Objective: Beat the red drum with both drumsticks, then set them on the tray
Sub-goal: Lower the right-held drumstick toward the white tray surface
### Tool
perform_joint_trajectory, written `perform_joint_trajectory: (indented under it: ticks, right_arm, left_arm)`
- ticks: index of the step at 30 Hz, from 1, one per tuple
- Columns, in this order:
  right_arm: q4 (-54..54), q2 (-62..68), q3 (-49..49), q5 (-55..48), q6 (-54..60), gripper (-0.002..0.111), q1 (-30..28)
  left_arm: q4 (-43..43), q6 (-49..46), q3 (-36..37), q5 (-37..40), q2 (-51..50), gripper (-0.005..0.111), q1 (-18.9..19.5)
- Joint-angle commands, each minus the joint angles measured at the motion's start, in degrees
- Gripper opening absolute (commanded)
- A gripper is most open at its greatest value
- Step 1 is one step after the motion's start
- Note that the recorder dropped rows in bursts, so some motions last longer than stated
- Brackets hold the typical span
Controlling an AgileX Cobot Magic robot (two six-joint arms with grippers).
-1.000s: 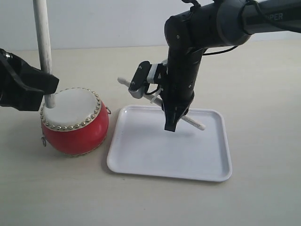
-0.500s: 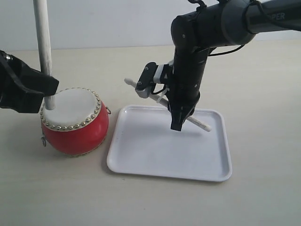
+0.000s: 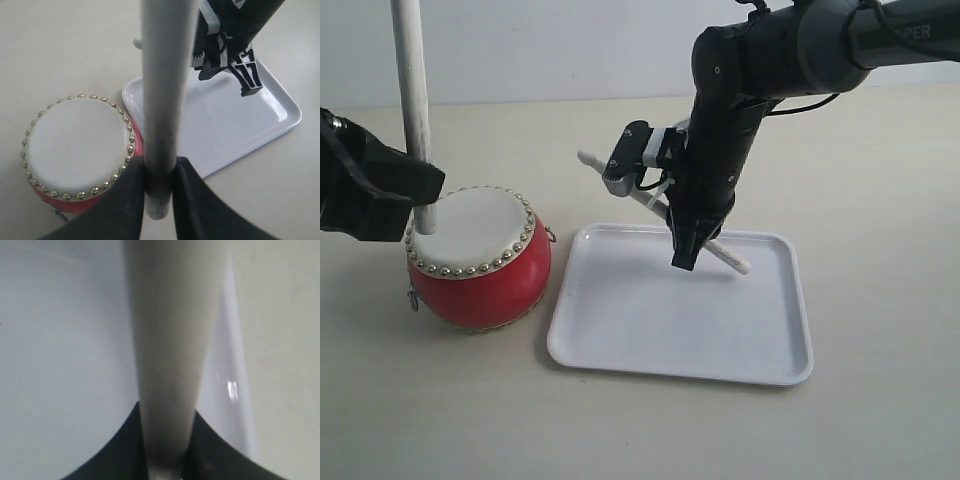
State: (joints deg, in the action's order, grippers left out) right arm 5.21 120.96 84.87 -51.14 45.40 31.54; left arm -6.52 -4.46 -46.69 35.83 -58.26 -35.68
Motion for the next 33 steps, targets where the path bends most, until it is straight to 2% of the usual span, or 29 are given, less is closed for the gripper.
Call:
perform_joint_trajectory:
  ticks: [1,6,15,24,33]
  right_arm:
    - [-0.28,-0.17,0.32,-2.14,0.58,0.0,-0.4]
    - [-0.62,-0.17,0.32,0.01,0.58,0.0,-0.4]
    - [6.4,-0.17,0.32,3.35,2.89,0.0,-0.4]
    - [-1.72,-0.17,0.32,-0.34,-0.96,0.0,-0.4]
    - [-2.34,2.87,0.32,0.64,-0.96,0.0,-0.4]
  left_arm:
    - [-0.34,-0.01,0.04,-0.38,-0.29,0.0,-0.29]
    - [-0.34,-0.01,0.04,-0.38,-0.29,0.0,-0.29]
    - [-0.34,-0.01,0.04,-0.27,-0.29,0.0,-0.29]
    - [-0.34,-0.01,0.04,-0.12,-0.29,0.0,-0.29]
    - [-0.34,-0.01,0.04,-0.12,-0.29,0.0,-0.29]
